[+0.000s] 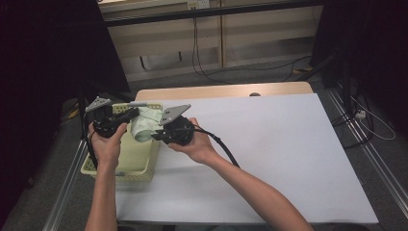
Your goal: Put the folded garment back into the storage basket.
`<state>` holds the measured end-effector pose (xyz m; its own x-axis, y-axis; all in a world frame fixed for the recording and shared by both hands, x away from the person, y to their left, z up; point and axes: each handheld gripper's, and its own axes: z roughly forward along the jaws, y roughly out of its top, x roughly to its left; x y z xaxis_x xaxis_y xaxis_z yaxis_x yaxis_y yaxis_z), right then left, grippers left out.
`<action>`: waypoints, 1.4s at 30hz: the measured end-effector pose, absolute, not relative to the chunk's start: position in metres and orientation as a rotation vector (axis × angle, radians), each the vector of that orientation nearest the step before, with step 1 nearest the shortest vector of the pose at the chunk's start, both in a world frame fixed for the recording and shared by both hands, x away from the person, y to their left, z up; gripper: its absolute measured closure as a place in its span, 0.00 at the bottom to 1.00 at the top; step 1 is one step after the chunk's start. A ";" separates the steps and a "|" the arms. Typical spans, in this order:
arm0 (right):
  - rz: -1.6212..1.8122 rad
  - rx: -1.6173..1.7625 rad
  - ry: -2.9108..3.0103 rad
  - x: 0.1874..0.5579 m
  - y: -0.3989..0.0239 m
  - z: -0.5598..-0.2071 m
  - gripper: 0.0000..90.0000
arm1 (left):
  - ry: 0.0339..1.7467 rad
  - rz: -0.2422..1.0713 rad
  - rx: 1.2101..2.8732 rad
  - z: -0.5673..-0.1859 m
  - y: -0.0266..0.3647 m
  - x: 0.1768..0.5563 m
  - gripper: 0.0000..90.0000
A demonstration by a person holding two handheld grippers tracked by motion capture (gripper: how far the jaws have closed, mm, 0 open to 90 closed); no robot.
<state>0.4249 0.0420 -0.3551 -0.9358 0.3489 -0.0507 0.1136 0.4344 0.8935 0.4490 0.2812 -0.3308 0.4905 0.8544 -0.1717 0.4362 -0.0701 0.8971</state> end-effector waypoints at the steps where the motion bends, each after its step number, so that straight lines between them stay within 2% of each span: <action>1: 1.505 0.404 2.461 0.425 0.044 -0.355 0.96 | 1.114 0.503 1.694 -0.331 0.282 0.449 0.94; 42: 1.467 0.371 2.522 0.441 0.095 -0.371 0.96 | 1.246 0.551 1.666 -0.352 0.322 0.454 0.94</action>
<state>0.4414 0.0953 -0.3706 -0.9484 0.3137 -0.0464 0.1147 0.4760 0.8719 0.4536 0.3221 -0.3519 0.3793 0.9082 -0.1770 0.4804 -0.0298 0.8765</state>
